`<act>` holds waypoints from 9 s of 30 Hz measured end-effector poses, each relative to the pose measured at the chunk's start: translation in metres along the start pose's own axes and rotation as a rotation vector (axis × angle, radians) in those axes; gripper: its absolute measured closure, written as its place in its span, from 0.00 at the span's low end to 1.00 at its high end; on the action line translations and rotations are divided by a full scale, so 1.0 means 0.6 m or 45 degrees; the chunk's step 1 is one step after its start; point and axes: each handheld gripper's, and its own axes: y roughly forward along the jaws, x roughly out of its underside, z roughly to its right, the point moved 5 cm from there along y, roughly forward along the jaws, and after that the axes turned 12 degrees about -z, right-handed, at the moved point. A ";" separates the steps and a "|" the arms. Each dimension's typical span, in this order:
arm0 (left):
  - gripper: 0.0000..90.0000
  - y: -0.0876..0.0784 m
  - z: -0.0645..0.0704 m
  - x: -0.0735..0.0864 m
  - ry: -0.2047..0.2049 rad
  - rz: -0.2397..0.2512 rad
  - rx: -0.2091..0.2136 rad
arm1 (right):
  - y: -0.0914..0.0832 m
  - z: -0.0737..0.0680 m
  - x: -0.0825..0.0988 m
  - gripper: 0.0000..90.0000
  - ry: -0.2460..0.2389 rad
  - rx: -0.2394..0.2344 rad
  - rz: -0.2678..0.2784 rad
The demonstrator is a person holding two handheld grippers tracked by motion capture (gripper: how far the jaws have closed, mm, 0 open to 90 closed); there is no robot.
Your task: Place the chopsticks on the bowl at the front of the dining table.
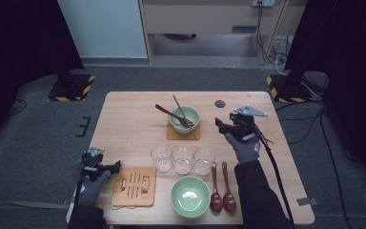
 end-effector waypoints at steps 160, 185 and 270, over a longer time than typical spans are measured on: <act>0.00 -0.001 0.001 0.001 -0.002 0.000 -0.005 | 0.007 0.062 0.254 0.84 0.083 0.142 -0.432; 0.00 -0.001 0.001 0.001 -0.002 0.000 -0.005 | 0.006 0.056 0.276 0.94 0.048 0.135 -0.473; 0.00 -0.001 0.001 0.001 -0.002 0.000 -0.005 | 0.046 -0.028 -0.012 0.95 -0.010 0.060 -0.118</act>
